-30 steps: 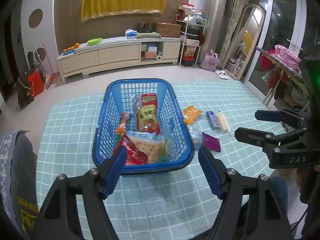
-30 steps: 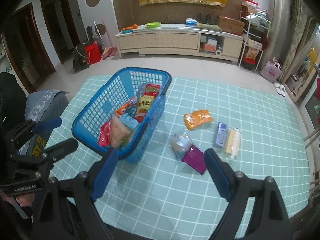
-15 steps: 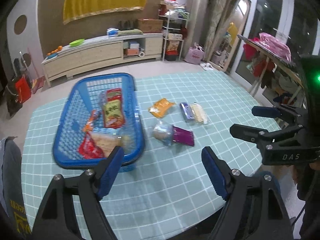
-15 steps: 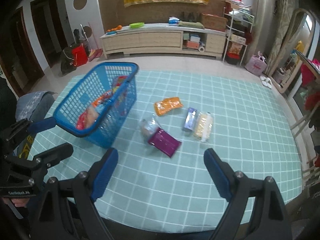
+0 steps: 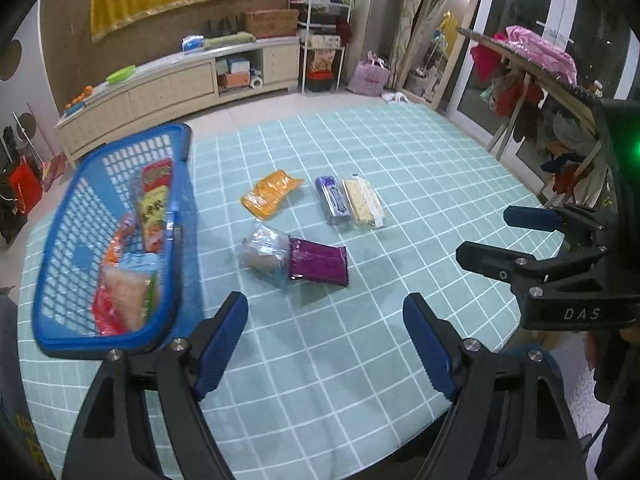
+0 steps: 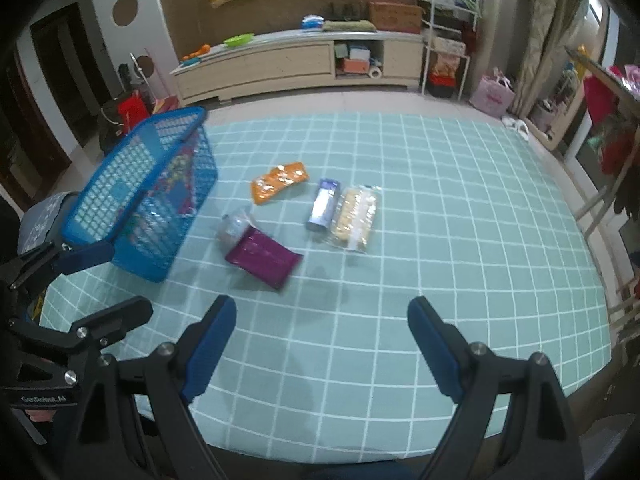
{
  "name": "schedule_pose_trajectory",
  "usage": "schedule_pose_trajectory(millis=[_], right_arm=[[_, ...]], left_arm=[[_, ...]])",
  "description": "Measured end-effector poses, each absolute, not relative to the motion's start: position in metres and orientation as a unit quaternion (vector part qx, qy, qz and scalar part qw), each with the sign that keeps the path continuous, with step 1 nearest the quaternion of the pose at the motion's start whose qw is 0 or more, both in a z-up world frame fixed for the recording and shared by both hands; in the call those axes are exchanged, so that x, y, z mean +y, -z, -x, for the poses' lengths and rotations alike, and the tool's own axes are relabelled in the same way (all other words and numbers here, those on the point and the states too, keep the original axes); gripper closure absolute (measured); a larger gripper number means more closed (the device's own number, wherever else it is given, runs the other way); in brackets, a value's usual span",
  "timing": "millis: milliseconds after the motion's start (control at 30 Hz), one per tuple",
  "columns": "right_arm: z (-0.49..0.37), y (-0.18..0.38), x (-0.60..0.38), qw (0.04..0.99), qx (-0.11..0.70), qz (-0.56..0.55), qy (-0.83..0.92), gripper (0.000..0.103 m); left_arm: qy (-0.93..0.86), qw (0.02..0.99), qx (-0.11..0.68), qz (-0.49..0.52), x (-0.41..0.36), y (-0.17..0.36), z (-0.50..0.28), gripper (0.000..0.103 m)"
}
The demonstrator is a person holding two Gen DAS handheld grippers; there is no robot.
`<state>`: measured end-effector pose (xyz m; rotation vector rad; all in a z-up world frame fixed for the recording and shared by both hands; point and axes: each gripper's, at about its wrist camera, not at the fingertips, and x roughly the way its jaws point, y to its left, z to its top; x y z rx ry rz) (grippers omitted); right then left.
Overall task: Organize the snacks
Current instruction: 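Withdraw both tools from the basket and move over the remaining snacks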
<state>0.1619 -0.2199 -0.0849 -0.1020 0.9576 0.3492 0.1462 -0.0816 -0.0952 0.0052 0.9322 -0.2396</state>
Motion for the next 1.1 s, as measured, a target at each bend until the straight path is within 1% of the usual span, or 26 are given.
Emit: schedule_pose_trajectory(millis=[300,433,633,867,1000,1100], right_arm=[[-0.194,0.117,-0.244,0.858,0.491,0.046,-0.145,0.013],[-0.212,0.133,-0.251,0.851,0.505,0.043,-0.14,0.013],[-0.236,0.151,-0.254,0.841,0.521,0.042,-0.141,0.013],[-0.25,0.161,-0.259,0.837,0.528,0.03,-0.142,0.013],[-0.254,0.163,-0.264,0.836,0.529,0.03,-0.142,0.013],[-0.254,0.164,-0.271,0.837,0.529,0.023,-0.138,0.013]], left_arm=[[0.118,0.863,0.491,-0.021,-0.108,0.133,-0.194,0.025],[0.124,0.848,0.515,-0.012,-0.11,0.151,-0.215,0.025],[0.124,0.835,0.535,-0.027,-0.116,0.17,-0.243,0.025],[0.122,0.814,0.566,-0.042,-0.119,0.196,-0.267,0.025],[0.127,0.814,0.565,-0.049,-0.128,0.201,-0.27,0.025],[0.144,0.805,0.576,-0.023,-0.133,0.203,-0.273,0.025]])
